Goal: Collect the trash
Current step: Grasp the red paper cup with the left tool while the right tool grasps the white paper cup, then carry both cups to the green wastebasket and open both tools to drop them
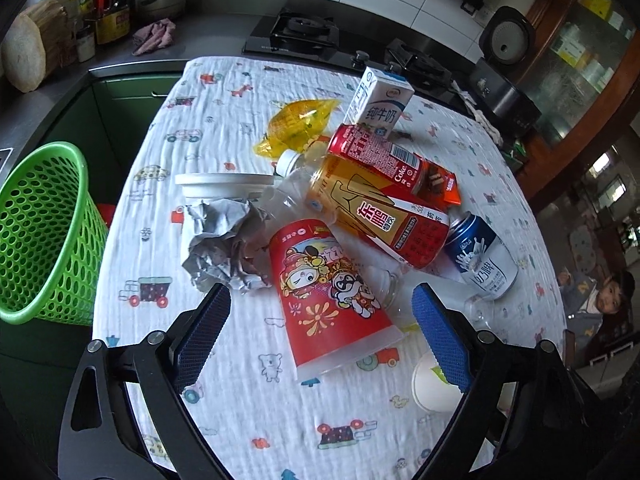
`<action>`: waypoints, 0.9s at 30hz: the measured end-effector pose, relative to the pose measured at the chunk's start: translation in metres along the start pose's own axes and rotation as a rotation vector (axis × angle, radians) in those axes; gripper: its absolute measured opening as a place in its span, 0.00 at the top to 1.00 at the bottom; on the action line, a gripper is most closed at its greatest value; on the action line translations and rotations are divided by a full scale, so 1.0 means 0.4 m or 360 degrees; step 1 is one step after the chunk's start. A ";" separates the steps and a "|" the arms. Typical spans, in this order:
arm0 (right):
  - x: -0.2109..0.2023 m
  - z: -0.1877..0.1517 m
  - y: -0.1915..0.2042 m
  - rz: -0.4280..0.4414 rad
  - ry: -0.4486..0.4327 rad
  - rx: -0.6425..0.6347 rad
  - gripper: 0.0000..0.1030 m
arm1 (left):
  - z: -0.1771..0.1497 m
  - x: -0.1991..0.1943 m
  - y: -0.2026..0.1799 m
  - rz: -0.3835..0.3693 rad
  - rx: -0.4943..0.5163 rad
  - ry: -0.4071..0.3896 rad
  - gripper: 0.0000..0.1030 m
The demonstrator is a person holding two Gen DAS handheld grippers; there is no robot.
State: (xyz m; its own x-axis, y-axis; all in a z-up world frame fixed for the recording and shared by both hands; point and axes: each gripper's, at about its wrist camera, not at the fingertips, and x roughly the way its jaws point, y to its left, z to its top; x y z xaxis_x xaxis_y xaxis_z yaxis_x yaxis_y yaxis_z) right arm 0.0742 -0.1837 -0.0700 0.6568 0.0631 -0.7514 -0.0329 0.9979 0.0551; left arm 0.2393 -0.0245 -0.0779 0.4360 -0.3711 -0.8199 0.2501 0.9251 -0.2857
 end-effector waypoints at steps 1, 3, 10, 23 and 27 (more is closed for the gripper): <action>-0.006 0.000 -0.003 -0.0006 -0.0005 0.0002 0.48 | 0.004 0.019 -0.001 -0.0008 -0.0002 0.0028 0.12; -0.013 0.000 -0.007 -0.0015 -0.0012 0.0007 0.48 | 0.010 0.052 0.002 -0.0032 -0.0016 0.0088 0.13; -0.024 -0.005 -0.020 -0.0030 -0.0017 0.0028 0.48 | 0.007 0.122 0.015 -0.0122 -0.0092 0.0207 0.23; -0.034 0.006 -0.012 0.0004 -0.0024 -0.0006 0.48 | -0.032 0.078 0.017 -0.0157 -0.0087 0.0140 0.66; -0.036 0.010 -0.007 0.0023 -0.0031 -0.0035 0.48 | -0.047 0.050 0.010 -0.0144 -0.0048 0.0126 0.80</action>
State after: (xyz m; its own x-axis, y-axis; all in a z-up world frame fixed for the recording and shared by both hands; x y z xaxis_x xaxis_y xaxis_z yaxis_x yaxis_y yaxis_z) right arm 0.0678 -0.1873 -0.0565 0.6705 0.0775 -0.7379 -0.0587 0.9969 0.0514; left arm 0.2326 -0.0268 -0.1046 0.3429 -0.4467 -0.8263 0.2587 0.8906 -0.3741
